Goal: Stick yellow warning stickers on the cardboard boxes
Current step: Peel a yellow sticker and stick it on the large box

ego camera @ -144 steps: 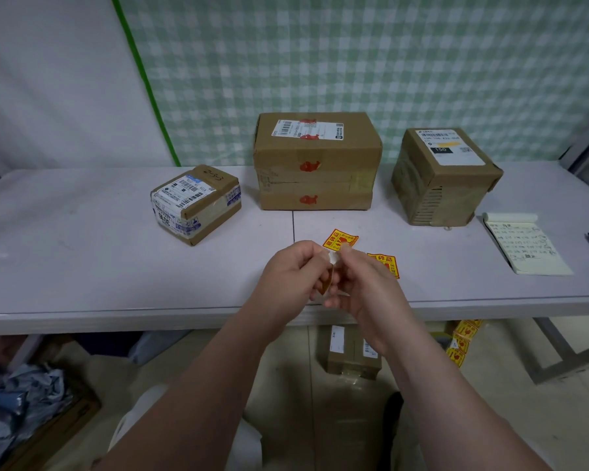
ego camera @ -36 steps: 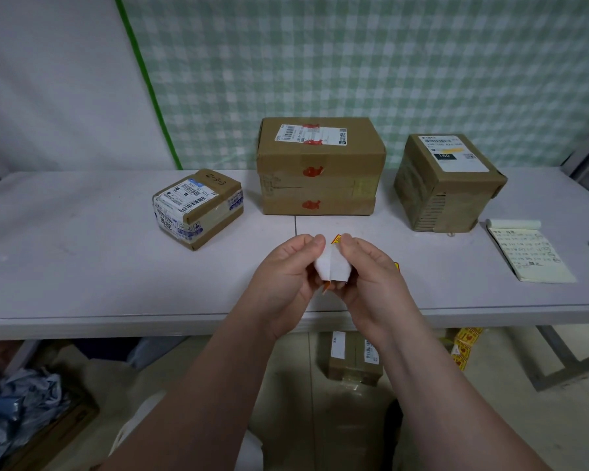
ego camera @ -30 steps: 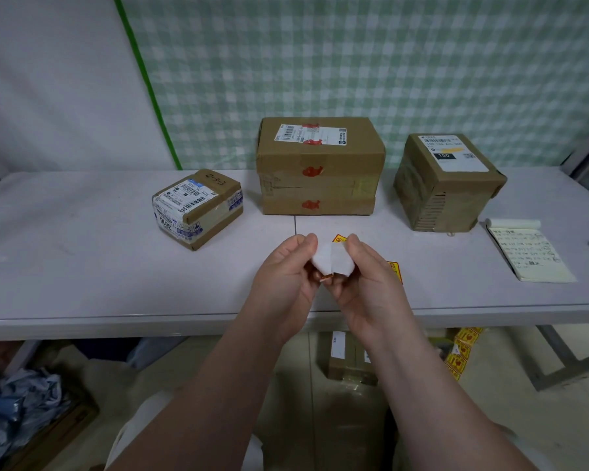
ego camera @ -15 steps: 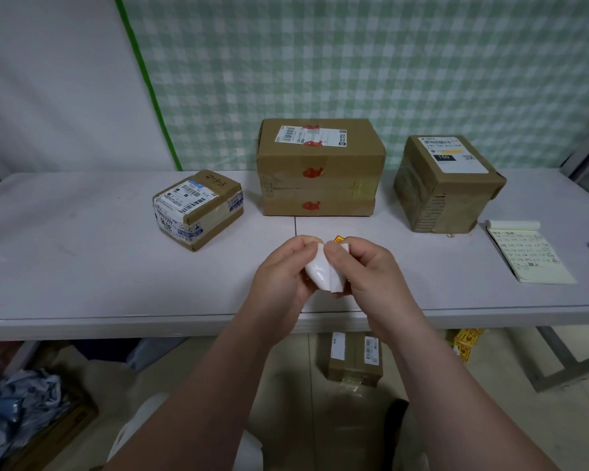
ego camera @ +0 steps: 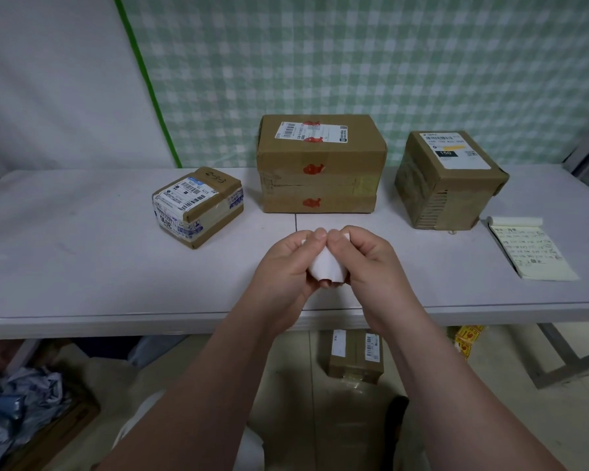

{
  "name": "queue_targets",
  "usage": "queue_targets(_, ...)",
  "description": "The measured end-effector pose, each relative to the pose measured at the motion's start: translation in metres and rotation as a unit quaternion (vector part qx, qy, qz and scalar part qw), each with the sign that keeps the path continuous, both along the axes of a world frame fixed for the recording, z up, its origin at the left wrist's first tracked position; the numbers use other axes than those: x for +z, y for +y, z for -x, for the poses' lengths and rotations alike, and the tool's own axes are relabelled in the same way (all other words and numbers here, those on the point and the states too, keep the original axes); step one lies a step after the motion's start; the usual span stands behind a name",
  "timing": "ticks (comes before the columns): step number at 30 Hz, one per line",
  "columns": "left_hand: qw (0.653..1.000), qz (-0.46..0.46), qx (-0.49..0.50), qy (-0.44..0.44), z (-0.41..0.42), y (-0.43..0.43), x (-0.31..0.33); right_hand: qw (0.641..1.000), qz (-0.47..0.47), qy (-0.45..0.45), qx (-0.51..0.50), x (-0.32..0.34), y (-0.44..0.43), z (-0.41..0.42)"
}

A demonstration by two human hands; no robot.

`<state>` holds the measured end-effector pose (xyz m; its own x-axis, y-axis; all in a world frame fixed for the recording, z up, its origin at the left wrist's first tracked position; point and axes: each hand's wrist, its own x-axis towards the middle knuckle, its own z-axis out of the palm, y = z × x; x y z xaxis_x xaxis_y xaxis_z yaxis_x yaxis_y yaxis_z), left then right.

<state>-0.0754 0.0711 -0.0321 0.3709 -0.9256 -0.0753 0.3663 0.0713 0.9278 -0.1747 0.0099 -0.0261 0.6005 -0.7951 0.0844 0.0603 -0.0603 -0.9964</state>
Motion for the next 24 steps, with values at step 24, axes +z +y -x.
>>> queue_targets(24,0.996,0.001,0.036,0.086,0.003,0.003,0.01,0.999,-0.049,0.012,-0.016,0.002,0.004,0.007)
